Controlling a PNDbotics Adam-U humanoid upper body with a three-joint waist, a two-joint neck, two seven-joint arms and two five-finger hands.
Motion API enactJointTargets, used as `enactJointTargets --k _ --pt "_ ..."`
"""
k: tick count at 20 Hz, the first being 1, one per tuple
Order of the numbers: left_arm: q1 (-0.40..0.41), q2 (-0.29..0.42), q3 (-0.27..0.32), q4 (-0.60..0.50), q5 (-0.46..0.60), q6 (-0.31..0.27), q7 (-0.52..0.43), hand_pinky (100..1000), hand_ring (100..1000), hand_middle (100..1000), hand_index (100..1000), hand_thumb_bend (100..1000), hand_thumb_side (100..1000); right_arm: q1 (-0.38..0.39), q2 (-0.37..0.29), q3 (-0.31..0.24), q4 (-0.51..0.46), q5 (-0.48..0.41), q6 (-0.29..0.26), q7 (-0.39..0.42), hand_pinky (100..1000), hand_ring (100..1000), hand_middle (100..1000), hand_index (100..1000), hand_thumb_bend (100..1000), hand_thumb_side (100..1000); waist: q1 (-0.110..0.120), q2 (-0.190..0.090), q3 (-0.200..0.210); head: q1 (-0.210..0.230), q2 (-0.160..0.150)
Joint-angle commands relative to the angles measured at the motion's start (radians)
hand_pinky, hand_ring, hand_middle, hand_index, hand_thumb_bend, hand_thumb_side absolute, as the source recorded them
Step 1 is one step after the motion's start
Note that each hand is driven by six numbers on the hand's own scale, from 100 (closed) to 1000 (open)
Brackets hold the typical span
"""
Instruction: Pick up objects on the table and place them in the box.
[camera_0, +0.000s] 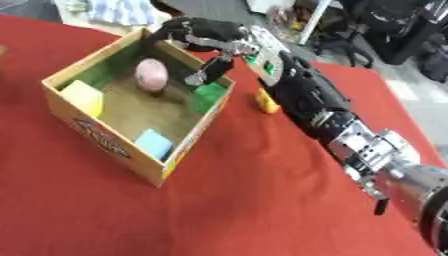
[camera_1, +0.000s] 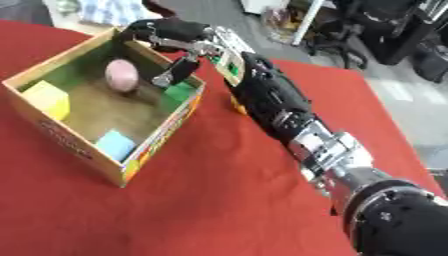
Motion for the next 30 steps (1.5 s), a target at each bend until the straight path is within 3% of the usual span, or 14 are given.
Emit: enactJointTargets --k 1,5,8,14,18,23,30 --pt "-0.007 0.006 0.004 -0.015 -0.003 0.006 0.0 835 804 772 794 100 575 -0.003 -0.029 0.005 -0.001 0.033 -0.056 -0.017 1000 100 843 977 100 157 0.01 -0.007 -0.005 0.001 -0.006" --pt "-0.001 0.006 0.005 -0.015 -0.004 0.008 0.002 835 805 772 794 100 575 0.009 -0.051 0.005 -0.036 -0.054 -0.056 -0.055 1000 100 838 967 100 107 0.019 -0.011 -0.015 0.012 0.002" --pt "0.014 0.01 0.01 -0.015 -0.008 0.008 0.008 835 805 772 794 100 576 0.034 -0.089 -0.029 -0.09 -0.206 -0.056 -0.032 1000 100 836 959 100 100 0.029 -0.018 -0.03 0.039 0.012" --pt "0.044 0.024 0.021 -0.015 -0.023 -0.004 0.023 835 806 773 794 100 578 0.154 -0.186 -0.151 -0.156 -0.617 -0.056 0.17 1000 100 829 949 100 100 0.047 -0.028 -0.06 0.097 0.027" --pt "0.066 0.031 0.028 -0.015 -0.04 -0.014 0.034 835 806 774 794 100 579 0.239 -0.223 -0.229 -0.15 -0.784 -0.056 0.292 1000 100 830 950 100 100 0.058 -0.031 -0.082 0.136 0.036" --pt "0.088 0.034 0.032 -0.015 -0.062 -0.016 0.05 835 807 774 795 100 579 0.338 -0.232 -0.298 -0.157 -0.838 -0.056 0.348 1000 100 830 954 100 100 0.068 -0.033 -0.112 0.175 0.043" --pt "0.099 0.034 0.033 -0.015 -0.079 -0.018 0.061 836 808 775 794 100 579 0.431 -0.213 -0.317 -0.137 -0.733 -0.056 0.307 1000 100 830 956 100 111 0.075 -0.032 -0.132 0.193 0.047"
